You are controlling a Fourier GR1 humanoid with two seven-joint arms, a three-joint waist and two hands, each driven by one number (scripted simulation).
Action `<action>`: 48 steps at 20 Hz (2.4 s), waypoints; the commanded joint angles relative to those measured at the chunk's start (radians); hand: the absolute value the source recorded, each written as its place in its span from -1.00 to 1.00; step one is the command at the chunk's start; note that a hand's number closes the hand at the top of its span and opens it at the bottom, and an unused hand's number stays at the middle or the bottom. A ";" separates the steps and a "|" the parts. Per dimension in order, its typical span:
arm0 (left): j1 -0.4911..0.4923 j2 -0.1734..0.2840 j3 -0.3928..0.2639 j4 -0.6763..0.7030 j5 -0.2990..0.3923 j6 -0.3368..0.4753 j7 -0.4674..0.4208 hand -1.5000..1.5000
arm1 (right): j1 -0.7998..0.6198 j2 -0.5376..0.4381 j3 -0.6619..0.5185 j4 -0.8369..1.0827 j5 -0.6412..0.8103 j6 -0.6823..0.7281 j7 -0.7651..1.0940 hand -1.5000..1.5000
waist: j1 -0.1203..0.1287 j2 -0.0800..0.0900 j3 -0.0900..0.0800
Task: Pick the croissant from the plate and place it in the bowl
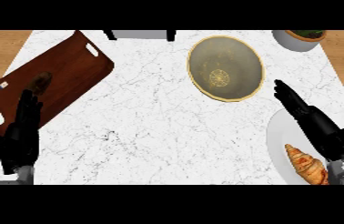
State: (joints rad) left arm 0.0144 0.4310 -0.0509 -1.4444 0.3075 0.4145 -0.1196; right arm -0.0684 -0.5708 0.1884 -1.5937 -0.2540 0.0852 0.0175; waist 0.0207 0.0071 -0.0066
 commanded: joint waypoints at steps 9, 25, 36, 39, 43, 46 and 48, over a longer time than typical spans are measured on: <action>-0.083 -0.068 -0.191 -0.074 -0.033 -0.095 0.061 0.00 | 0.111 -0.186 0.078 -0.100 0.472 -0.093 -0.401 -1.00 | -0.114 -0.027 0.014; -0.180 -0.136 -0.230 -0.076 -0.097 -0.089 0.143 0.00 | 0.645 -0.263 -0.265 -0.342 0.356 -0.176 -0.772 -1.00 | -0.048 -0.011 0.005; -0.165 -0.173 -0.244 -0.070 -0.144 -0.099 0.139 0.00 | 0.620 -0.294 -0.175 -0.413 0.573 -0.060 -0.322 -1.00 | -0.024 -0.007 0.006; -0.198 -0.182 -0.235 -0.071 -0.161 -0.102 0.161 0.00 | 0.582 -0.291 -0.186 -0.459 0.583 -0.002 -0.198 -1.00 | -0.026 -0.007 0.006; -0.147 -0.167 -0.202 -0.130 -0.142 -0.147 0.176 0.00 | 0.552 -0.258 -0.174 -0.397 0.653 0.058 -0.210 -1.00 | -0.024 -0.008 0.006; -0.179 -0.165 -0.193 -0.115 -0.169 -0.160 0.208 0.00 | 0.479 -0.197 -0.164 -0.204 0.670 0.052 -0.350 -1.00 | -0.021 -0.007 0.007; -0.209 -0.188 -0.144 -0.008 -0.153 -0.197 0.128 0.00 | 0.514 -0.198 -0.177 -0.334 0.673 0.115 -0.275 -1.00 | -0.027 -0.007 0.006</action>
State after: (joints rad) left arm -0.1653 0.2587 -0.2388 -1.5405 0.1526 0.2619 0.0654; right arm 0.4770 -0.7907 0.0187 -1.9247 0.4093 0.1299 -0.2727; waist -0.0041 -0.0004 0.0001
